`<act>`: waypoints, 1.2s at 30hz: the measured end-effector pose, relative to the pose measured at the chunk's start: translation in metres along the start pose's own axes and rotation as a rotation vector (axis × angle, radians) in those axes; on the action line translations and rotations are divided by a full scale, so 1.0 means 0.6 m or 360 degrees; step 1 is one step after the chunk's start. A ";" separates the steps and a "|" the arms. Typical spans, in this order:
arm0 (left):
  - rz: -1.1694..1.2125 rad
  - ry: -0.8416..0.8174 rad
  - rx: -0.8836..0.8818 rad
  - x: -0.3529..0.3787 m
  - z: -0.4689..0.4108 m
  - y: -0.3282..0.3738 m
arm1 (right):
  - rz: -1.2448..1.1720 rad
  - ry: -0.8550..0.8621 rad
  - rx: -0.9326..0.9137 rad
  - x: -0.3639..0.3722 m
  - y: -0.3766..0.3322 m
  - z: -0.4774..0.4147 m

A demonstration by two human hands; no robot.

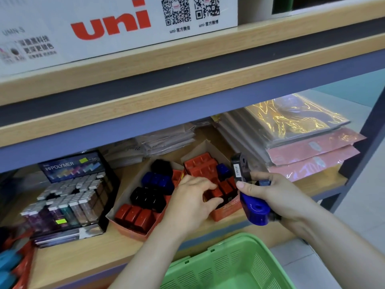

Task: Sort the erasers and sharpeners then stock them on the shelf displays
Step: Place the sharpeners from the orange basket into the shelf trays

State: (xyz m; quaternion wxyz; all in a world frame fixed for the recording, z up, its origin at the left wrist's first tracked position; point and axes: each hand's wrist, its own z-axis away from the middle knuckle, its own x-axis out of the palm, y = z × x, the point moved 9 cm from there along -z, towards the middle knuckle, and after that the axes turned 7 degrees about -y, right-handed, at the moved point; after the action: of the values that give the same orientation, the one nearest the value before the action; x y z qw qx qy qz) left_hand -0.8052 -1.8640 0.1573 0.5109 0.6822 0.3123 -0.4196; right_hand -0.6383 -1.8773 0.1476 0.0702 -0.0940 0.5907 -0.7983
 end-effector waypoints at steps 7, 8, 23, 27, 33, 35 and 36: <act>0.1310 -0.0274 0.0001 -0.021 0.004 0.040 | 0.0326 -0.0323 -0.0028 0.039 -0.006 0.007; 0.1299 -0.0268 0.0051 -0.026 0.003 0.045 | 0.0379 -0.0364 -0.0032 0.044 -0.007 0.009; 0.1267 -0.0169 -0.0482 -0.026 -0.083 -0.066 | -0.0251 -0.0078 0.0128 -0.001 0.010 -0.004; 0.0829 -0.0315 -0.0434 -0.012 -0.129 -0.083 | -0.0497 -0.0080 0.0191 0.002 0.017 -0.008; 0.0190 -0.0069 -0.0229 -0.016 -0.177 -0.069 | -0.0572 -0.0083 0.0167 -0.001 0.016 -0.015; 0.0010 -0.0113 -0.0149 -0.002 -0.182 -0.059 | -0.0617 -0.0076 0.0126 -0.003 0.012 -0.016; -0.0050 -0.0162 -0.0100 0.005 -0.184 -0.052 | -0.0646 -0.0068 0.0099 -0.005 0.009 -0.017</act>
State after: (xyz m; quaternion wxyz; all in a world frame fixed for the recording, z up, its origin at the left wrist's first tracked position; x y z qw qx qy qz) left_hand -0.8022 -1.7491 0.1548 0.5406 0.6387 0.3095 -0.4518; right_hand -0.6380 -1.8688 0.1391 -0.0765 -0.2259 0.5330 -0.8118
